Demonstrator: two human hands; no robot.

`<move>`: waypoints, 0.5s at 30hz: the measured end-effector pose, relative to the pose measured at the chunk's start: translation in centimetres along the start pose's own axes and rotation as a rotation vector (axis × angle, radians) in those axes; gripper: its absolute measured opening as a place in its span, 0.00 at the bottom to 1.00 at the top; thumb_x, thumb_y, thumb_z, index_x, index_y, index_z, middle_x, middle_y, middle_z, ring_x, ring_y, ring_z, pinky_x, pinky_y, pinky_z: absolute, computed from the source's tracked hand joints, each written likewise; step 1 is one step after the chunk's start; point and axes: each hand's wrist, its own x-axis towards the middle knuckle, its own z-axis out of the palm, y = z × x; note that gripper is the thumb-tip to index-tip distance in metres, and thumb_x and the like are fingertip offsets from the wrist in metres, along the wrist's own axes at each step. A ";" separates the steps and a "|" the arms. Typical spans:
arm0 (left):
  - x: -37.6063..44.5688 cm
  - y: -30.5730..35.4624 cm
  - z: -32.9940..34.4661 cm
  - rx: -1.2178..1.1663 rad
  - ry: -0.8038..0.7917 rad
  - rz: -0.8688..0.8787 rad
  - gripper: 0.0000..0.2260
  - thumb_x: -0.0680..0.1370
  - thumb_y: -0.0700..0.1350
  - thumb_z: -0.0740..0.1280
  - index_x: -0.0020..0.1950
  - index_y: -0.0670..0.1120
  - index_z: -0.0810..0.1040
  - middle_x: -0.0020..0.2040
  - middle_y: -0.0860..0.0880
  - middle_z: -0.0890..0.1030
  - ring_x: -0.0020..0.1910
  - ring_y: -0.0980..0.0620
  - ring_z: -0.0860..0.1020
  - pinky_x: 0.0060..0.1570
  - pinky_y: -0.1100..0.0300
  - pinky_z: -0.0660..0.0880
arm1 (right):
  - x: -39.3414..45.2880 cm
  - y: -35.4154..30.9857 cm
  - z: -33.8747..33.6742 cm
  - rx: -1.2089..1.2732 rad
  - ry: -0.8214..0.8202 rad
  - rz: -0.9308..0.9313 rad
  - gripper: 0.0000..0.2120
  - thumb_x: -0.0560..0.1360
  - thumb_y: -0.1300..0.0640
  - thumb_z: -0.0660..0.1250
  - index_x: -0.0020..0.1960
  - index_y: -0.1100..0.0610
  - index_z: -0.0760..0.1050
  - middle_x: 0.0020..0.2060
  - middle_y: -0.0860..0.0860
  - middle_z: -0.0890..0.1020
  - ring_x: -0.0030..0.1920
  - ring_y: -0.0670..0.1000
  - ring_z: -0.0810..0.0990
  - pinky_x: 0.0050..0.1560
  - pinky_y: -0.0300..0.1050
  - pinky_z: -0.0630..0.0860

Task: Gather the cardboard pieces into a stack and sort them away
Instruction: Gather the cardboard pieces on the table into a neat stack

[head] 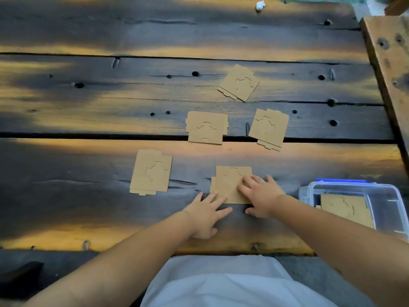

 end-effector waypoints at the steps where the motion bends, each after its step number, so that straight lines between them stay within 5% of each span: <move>1: -0.5 -0.8 0.1 -0.022 0.044 -0.010 0.33 0.77 0.56 0.59 0.79 0.54 0.48 0.80 0.46 0.45 0.78 0.41 0.44 0.72 0.34 0.49 | 0.1 -0.5 -0.6 -0.005 0.033 0.029 0.33 0.73 0.37 0.59 0.73 0.51 0.58 0.73 0.54 0.63 0.73 0.60 0.59 0.69 0.68 0.54; 7: -4.6 -9.7 -0.6 -0.145 0.173 -0.266 0.31 0.77 0.55 0.61 0.78 0.52 0.55 0.80 0.45 0.53 0.78 0.43 0.50 0.74 0.40 0.53 | 2.1 -6.2 -3.6 0.110 0.249 0.006 0.23 0.74 0.44 0.58 0.65 0.53 0.67 0.62 0.53 0.75 0.63 0.60 0.71 0.63 0.58 0.65; 11: -7.5 -17.0 -1.0 -0.074 0.171 -0.433 0.28 0.77 0.53 0.60 0.75 0.45 0.61 0.77 0.44 0.58 0.75 0.43 0.58 0.70 0.45 0.61 | 5.3 -11.9 -5.0 0.143 0.155 -0.159 0.26 0.75 0.46 0.61 0.70 0.55 0.64 0.67 0.56 0.70 0.66 0.60 0.67 0.66 0.60 0.62; 15: -9.4 -20.7 0.4 -0.019 0.114 -0.508 0.29 0.77 0.50 0.57 0.78 0.47 0.57 0.80 0.47 0.51 0.77 0.47 0.53 0.71 0.45 0.61 | 8.9 -16.6 -6.4 0.133 0.149 -0.291 0.35 0.76 0.48 0.63 0.77 0.55 0.51 0.77 0.55 0.56 0.74 0.59 0.57 0.70 0.61 0.59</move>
